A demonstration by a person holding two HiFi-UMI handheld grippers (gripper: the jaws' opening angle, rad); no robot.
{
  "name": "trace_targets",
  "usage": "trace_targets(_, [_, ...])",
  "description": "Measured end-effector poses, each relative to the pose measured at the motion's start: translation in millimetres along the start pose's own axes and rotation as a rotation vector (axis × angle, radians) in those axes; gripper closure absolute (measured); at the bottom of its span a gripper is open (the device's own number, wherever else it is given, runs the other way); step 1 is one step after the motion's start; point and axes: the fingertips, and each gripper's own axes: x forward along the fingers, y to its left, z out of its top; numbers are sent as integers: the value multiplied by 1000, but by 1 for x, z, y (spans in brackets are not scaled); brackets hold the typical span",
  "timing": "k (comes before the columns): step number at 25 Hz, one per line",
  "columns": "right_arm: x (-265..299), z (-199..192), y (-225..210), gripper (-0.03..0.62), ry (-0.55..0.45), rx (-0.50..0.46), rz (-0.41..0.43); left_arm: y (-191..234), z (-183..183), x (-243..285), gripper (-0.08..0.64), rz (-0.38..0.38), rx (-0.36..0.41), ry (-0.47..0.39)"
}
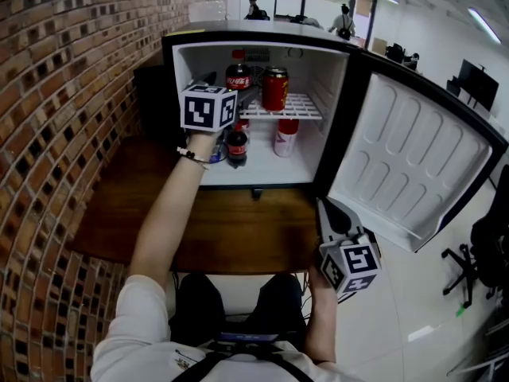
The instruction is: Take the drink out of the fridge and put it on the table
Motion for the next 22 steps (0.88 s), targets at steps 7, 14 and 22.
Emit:
trace_targets(7, [1, 0, -6, 575, -5, 3, -7, 18, -5, 33, 81, -1, -46, 67])
trace_targets(14, [-1, -1, -8, 575, -3, 9, -10, 17, -12, 44, 151, -46, -76, 88])
trace_targets(22, [0, -1, -7, 575, -7, 13, -5, 12, -8, 45, 241, -58, -43, 96])
